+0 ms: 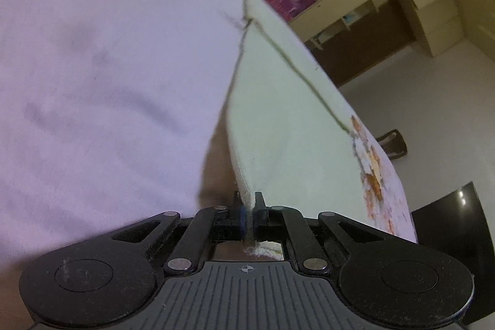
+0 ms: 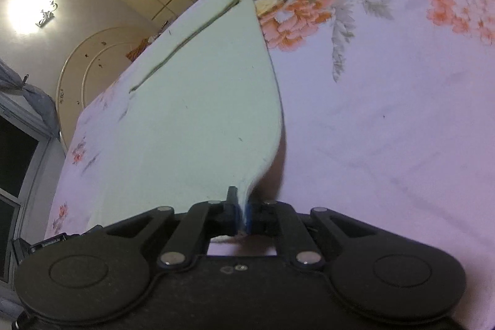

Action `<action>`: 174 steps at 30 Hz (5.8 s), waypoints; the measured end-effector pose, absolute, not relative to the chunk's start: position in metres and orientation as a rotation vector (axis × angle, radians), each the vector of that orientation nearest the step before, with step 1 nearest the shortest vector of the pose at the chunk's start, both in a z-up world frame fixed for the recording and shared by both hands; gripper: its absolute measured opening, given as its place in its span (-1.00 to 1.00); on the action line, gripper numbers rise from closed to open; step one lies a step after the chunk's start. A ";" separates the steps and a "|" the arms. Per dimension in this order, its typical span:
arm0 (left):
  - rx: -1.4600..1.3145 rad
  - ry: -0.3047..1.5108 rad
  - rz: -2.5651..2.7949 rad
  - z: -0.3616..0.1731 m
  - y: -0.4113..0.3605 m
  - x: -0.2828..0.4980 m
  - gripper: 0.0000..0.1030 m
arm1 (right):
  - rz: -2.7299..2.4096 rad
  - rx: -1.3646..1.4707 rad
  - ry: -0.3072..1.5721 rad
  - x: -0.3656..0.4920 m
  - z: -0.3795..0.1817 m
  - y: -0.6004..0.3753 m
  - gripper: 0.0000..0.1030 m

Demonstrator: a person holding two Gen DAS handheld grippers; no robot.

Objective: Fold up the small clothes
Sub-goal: 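Grasp the sweater hem with both grippers and lift it toward the collar, then lay the held hem over the collar end and open both grippers, then press and smooth the folded sweater flat with both open grippers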

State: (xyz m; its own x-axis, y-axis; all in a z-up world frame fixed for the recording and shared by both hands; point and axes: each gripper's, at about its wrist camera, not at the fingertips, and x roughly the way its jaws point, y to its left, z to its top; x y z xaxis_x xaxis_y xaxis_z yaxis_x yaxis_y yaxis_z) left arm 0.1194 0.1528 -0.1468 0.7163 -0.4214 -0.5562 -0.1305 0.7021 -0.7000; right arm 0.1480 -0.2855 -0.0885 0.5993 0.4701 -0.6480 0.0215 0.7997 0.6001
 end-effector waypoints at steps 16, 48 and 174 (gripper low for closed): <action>-0.727 0.514 -0.266 -0.015 0.156 0.259 -0.91 | 0.355 0.426 0.668 0.280 0.032 -0.274 -0.90; -0.749 0.549 -0.088 -0.118 0.163 0.576 0.75 | 0.324 0.688 0.713 0.587 -0.096 -0.311 0.00; 0.019 0.656 -0.054 -0.115 0.040 0.390 0.36 | 0.097 -0.100 0.726 0.383 -0.092 -0.220 -0.29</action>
